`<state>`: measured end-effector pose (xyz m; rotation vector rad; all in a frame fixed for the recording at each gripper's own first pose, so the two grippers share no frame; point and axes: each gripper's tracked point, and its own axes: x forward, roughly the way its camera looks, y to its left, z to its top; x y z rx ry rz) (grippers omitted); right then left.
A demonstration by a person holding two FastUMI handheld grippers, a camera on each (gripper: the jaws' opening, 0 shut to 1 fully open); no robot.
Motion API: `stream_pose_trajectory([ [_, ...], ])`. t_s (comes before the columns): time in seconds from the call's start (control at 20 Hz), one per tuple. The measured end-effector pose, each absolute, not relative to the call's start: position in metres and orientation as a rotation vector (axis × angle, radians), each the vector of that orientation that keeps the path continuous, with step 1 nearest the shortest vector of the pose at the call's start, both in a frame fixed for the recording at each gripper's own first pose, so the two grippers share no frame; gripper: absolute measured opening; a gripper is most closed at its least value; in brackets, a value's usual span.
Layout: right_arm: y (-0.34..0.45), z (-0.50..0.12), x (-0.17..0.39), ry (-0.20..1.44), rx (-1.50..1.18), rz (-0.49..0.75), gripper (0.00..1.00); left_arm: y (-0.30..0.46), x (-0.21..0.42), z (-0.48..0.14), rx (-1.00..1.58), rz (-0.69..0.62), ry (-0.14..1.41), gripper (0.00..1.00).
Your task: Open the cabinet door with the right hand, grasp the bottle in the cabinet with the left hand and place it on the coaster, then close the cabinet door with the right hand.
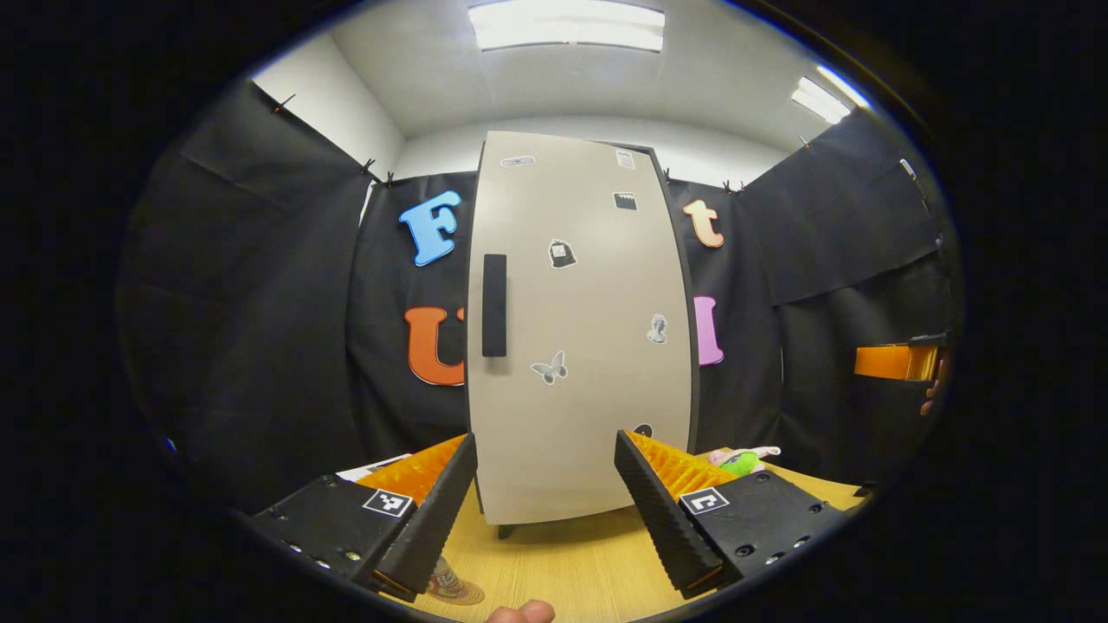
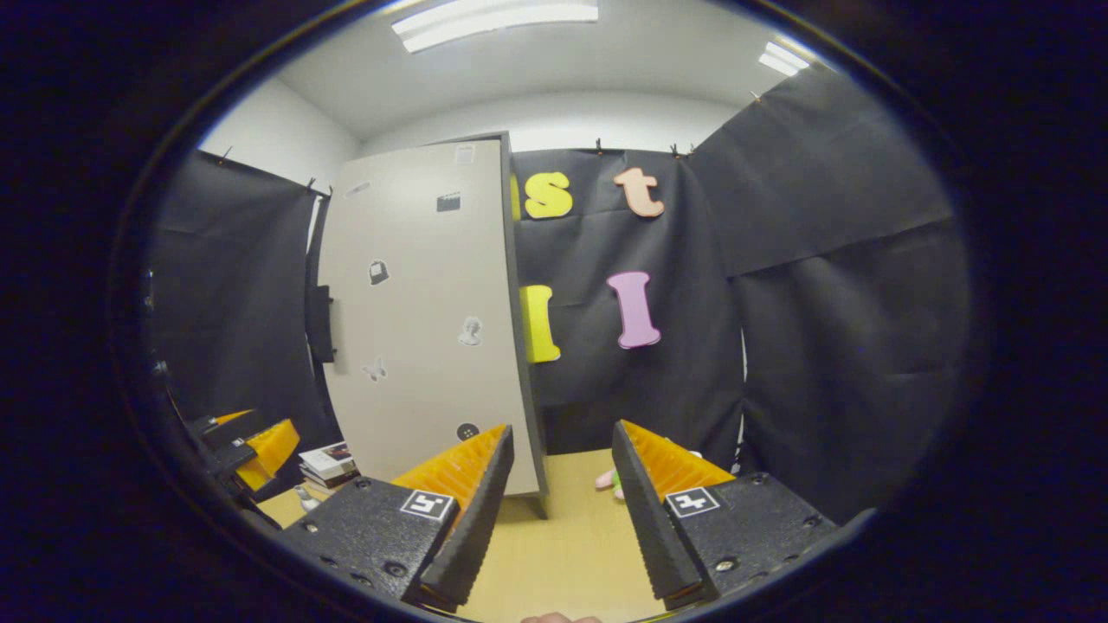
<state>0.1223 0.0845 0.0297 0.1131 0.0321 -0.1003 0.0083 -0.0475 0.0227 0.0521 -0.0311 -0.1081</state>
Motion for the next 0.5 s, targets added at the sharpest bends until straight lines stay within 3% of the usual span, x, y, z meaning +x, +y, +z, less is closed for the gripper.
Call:
stream_pose_trajectory([
  [0.15,0.072,0.019,0.117,0.062,0.086,-0.129,0.75,-0.048,0.005,0.017,0.048,-0.108,-0.025,0.96],
  [0.5,0.092,0.019,0.128,0.065,0.078,-0.069,0.75,-0.040,0.004,0.006,0.045,-0.081,-0.001,0.96],
])
